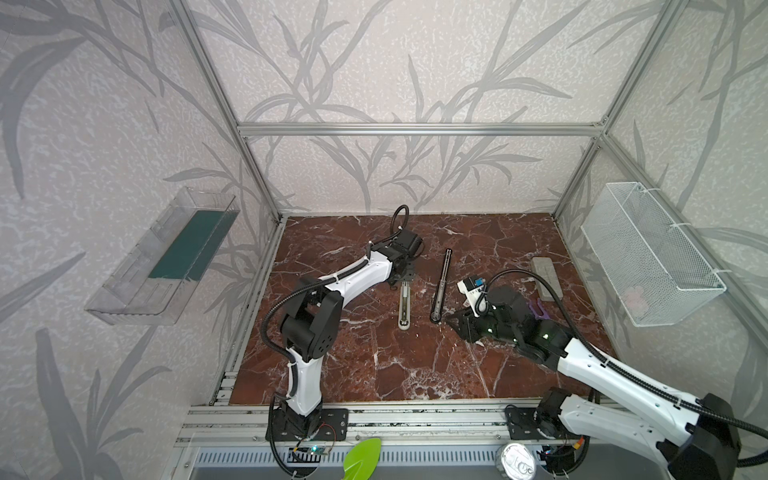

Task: Load the staples into the stapler

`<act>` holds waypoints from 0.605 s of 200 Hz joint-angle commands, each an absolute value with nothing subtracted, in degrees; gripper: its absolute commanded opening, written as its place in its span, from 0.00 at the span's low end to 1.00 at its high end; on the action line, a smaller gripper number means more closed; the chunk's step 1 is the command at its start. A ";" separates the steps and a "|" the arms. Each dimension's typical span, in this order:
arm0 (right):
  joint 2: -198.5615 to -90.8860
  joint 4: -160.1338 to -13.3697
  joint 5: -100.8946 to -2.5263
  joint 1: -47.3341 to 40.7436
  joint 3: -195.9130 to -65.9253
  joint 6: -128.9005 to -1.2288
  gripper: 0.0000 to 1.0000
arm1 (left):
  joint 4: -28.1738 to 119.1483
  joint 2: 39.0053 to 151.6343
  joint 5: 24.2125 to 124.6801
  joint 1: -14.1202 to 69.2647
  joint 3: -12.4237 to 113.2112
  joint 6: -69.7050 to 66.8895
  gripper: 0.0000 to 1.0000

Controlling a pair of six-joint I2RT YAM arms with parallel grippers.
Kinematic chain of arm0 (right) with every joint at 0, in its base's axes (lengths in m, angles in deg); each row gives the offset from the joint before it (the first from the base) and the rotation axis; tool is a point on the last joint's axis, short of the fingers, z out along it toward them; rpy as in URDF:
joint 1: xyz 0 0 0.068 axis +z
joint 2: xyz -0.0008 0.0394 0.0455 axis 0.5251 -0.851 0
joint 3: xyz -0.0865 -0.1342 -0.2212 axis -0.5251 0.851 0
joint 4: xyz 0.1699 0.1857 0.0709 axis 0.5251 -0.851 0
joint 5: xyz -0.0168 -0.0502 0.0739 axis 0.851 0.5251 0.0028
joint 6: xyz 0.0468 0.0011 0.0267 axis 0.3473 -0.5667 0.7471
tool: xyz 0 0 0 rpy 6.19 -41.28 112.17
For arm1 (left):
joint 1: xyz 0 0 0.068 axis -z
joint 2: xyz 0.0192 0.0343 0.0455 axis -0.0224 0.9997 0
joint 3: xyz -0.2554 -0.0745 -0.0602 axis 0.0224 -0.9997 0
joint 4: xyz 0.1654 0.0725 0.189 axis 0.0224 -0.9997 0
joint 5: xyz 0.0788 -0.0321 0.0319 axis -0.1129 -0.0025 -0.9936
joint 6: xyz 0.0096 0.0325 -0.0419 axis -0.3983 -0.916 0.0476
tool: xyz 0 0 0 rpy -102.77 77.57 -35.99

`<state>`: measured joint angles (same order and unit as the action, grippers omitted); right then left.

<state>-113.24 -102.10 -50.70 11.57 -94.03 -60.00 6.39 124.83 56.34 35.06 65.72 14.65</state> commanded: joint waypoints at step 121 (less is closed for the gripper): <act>-111.59 -103.29 -50.01 11.92 -96.17 -60.77 0.43 | 4.28 130.19 56.59 33.78 67.00 13.99 0.52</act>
<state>-112.69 -102.58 -50.65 11.57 -94.51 -60.26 5.24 129.01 58.18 34.17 67.17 14.06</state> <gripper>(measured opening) 0.426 0.518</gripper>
